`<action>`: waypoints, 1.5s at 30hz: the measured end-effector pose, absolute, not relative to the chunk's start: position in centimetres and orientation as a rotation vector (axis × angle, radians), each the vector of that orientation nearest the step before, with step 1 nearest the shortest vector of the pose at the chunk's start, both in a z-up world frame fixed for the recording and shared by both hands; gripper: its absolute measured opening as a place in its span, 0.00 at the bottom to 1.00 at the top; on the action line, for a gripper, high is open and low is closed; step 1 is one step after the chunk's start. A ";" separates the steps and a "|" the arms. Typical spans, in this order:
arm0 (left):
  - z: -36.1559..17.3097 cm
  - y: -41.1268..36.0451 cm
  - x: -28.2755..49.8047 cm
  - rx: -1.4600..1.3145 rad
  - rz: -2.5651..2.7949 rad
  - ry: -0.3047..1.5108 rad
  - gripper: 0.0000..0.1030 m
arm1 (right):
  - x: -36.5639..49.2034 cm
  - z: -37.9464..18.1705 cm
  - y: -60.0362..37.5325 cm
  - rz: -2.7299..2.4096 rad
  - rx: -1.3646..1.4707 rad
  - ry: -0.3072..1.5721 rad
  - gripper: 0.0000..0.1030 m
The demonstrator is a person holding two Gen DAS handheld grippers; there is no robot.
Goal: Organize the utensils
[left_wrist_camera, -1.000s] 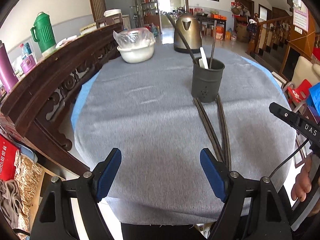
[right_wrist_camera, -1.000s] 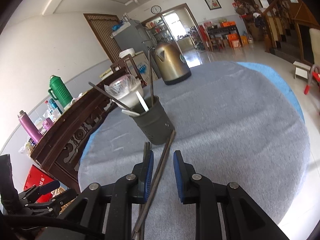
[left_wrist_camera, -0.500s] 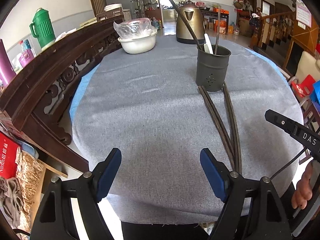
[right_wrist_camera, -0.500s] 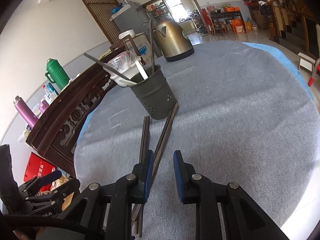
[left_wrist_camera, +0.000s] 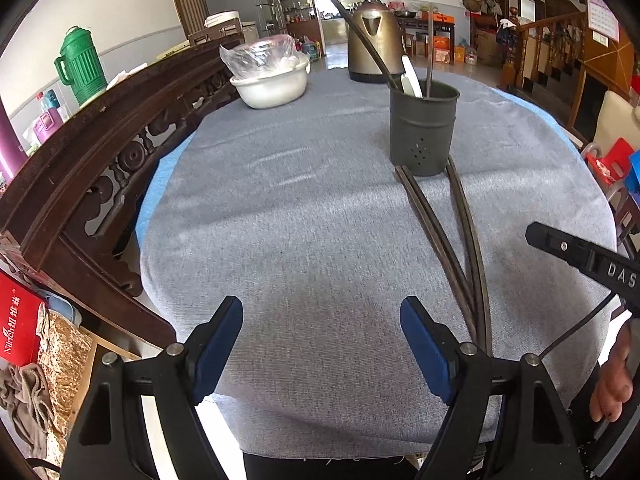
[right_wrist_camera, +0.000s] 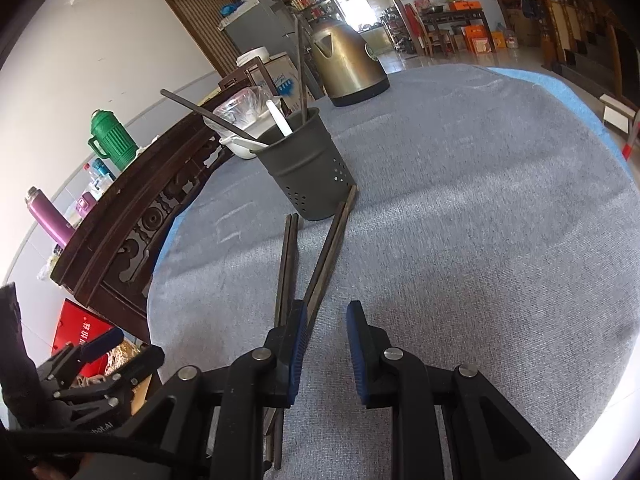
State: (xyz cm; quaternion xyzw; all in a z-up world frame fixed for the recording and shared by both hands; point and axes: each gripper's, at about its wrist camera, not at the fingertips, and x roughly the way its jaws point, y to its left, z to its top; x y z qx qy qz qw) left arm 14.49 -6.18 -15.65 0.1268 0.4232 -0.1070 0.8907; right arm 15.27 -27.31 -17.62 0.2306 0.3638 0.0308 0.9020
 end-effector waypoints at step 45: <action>-20.0 -7.5 19.8 0.201 -0.237 1.043 0.79 | 21.2 -20.5 -26.6 0.006 0.301 0.918 0.21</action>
